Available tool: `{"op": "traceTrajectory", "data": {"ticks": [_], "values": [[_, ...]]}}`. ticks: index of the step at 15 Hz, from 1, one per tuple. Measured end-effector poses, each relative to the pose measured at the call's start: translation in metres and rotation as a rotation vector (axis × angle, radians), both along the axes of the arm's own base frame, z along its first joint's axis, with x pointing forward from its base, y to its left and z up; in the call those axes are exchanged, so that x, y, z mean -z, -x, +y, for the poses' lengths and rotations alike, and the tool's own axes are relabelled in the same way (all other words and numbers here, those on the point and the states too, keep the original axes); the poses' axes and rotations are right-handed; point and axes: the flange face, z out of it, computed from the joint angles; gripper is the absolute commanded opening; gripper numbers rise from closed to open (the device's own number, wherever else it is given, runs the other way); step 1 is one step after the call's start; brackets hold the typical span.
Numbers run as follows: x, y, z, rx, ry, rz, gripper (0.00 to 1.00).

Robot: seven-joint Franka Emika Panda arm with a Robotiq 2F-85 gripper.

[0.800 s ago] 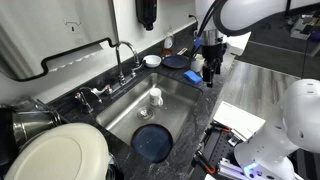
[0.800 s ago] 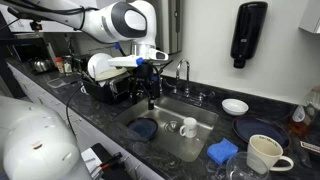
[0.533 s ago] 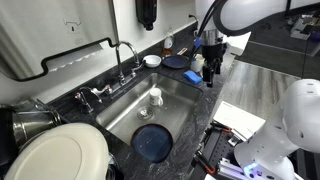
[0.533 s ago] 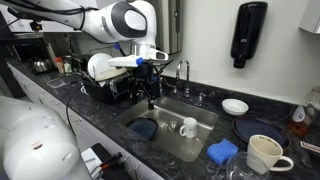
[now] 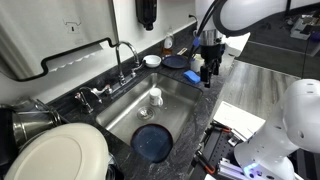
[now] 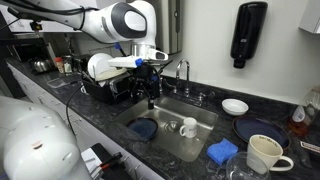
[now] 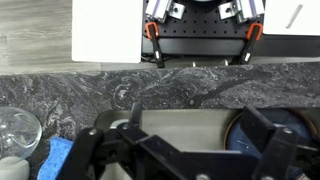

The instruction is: Put the cup in the sink upright, then move it backwards

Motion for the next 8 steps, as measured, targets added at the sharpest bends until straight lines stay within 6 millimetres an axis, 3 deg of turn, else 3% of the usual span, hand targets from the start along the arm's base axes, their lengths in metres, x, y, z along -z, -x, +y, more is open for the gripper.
{"op": "traceTrajectory", "data": {"ticks": [8], "values": [[0.058,-0.003,0.059,0.279,-0.128,-0.237,1.00]]}}
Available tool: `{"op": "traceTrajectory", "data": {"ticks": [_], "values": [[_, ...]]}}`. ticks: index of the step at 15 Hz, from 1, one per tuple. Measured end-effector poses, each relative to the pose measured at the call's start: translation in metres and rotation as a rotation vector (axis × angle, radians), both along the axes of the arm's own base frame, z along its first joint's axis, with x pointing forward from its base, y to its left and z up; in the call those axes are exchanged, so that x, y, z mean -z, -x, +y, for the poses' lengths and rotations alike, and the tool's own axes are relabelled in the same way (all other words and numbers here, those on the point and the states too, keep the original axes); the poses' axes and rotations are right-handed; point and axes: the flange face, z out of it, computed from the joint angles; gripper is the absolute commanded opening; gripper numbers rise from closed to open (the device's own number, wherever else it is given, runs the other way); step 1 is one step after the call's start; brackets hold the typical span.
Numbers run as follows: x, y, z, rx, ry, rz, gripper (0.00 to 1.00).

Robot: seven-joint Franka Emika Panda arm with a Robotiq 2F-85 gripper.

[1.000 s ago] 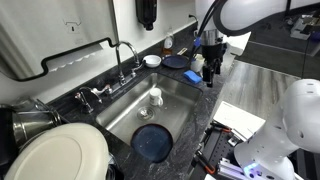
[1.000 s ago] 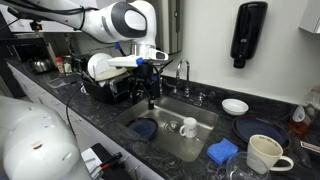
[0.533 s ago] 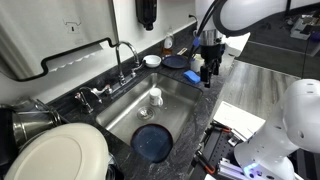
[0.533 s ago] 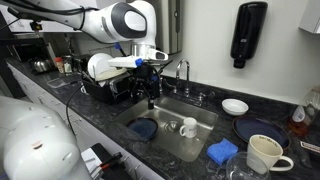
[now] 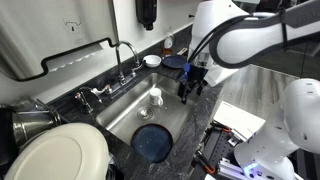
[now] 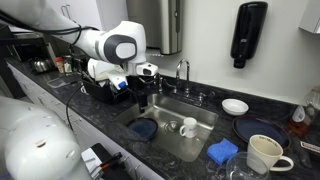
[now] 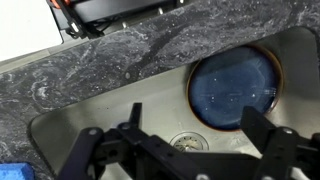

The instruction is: Put the cup in the sink upright, then move it backwards

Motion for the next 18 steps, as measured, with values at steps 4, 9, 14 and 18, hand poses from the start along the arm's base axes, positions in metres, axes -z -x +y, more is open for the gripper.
{"op": "traceTrajectory", "data": {"ticks": [4,9,14,18], "values": [[0.011,-0.020,0.037,0.021,0.033,-0.184,1.00],[0.046,-0.042,0.057,0.028,0.104,-0.296,1.00],[0.082,-0.059,0.012,0.062,0.198,-0.286,1.00],[0.107,-0.069,-0.001,0.013,0.145,-0.195,1.00]]}}
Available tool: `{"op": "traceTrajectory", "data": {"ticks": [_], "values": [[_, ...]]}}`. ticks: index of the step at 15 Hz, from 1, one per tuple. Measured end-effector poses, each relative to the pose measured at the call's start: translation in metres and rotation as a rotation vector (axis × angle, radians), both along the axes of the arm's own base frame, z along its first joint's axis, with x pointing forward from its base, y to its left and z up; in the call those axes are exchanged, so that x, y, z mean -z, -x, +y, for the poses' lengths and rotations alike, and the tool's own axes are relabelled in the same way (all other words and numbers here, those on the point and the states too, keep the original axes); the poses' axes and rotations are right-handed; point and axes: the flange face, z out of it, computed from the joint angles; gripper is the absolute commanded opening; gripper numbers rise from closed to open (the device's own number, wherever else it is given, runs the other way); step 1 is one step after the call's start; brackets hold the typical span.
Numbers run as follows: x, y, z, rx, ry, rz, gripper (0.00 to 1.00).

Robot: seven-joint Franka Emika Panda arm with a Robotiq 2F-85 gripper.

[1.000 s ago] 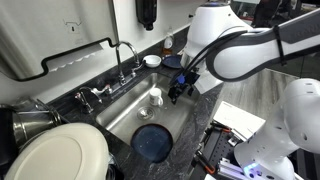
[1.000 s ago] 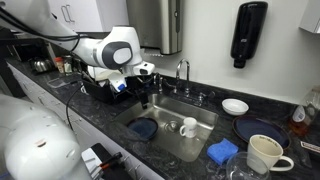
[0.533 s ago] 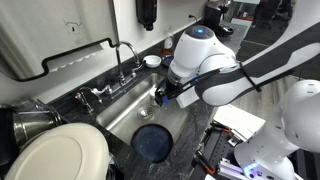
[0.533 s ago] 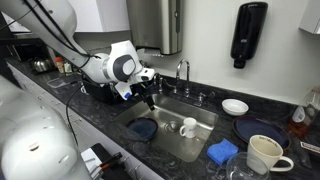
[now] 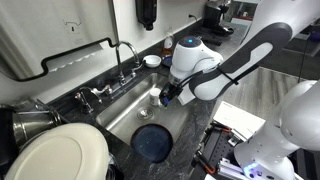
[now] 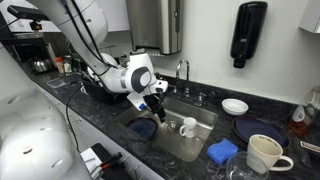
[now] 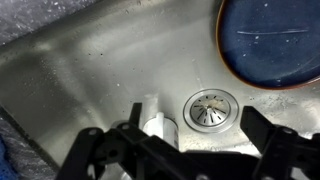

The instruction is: Put the cup in the sink upright, then move it backwards

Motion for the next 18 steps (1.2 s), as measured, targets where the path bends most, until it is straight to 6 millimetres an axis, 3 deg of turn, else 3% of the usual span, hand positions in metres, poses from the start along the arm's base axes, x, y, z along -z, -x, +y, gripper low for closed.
{"op": "traceTrajectory", "data": {"ticks": [5,10,18], "values": [[0.001,-0.002,0.004,-0.005,-0.007,-0.004,1.00],[0.006,-0.010,0.010,-0.033,0.012,-0.115,1.00],[0.041,-0.053,-0.003,-0.043,0.053,-0.174,1.00]]}}
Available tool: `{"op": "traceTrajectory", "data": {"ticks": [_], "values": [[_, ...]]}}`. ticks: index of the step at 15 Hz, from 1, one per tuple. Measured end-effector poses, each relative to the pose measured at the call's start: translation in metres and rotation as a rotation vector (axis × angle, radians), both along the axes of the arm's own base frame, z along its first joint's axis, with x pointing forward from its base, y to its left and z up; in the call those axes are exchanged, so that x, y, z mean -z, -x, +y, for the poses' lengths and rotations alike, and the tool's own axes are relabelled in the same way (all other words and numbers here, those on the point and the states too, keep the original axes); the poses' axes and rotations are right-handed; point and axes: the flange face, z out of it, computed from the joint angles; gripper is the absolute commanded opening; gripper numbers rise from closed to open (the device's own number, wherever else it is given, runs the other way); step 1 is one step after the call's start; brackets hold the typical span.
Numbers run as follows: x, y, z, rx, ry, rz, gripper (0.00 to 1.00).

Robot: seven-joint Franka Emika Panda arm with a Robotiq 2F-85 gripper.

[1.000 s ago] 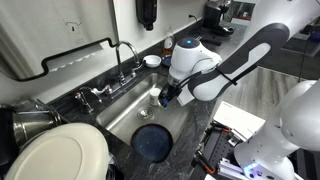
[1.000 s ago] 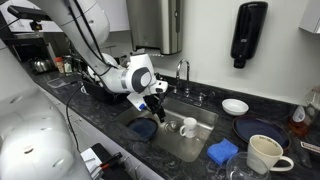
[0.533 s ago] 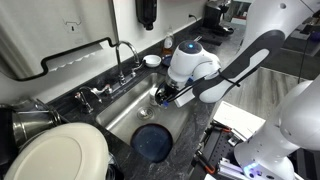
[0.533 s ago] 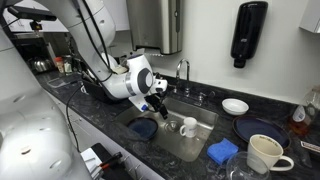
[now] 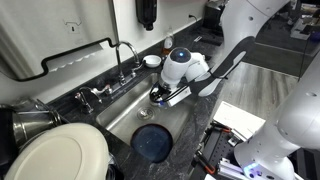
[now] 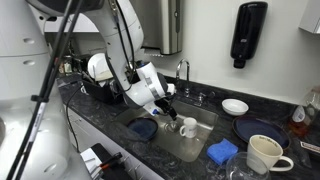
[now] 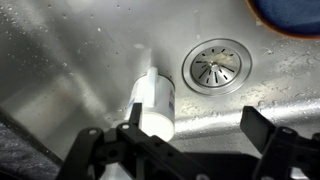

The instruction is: Put the cup in the sink upright, then move it backwards

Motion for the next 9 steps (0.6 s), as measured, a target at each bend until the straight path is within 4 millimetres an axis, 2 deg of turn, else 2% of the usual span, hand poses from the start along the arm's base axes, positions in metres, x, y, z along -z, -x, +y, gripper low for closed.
{"op": "traceTrajectory", "data": {"ticks": [5,9], "values": [[0.043,-0.022,-0.012,0.019,-0.005,0.041,1.00],[0.064,-0.040,-0.033,0.027,0.016,0.042,1.00]]}}
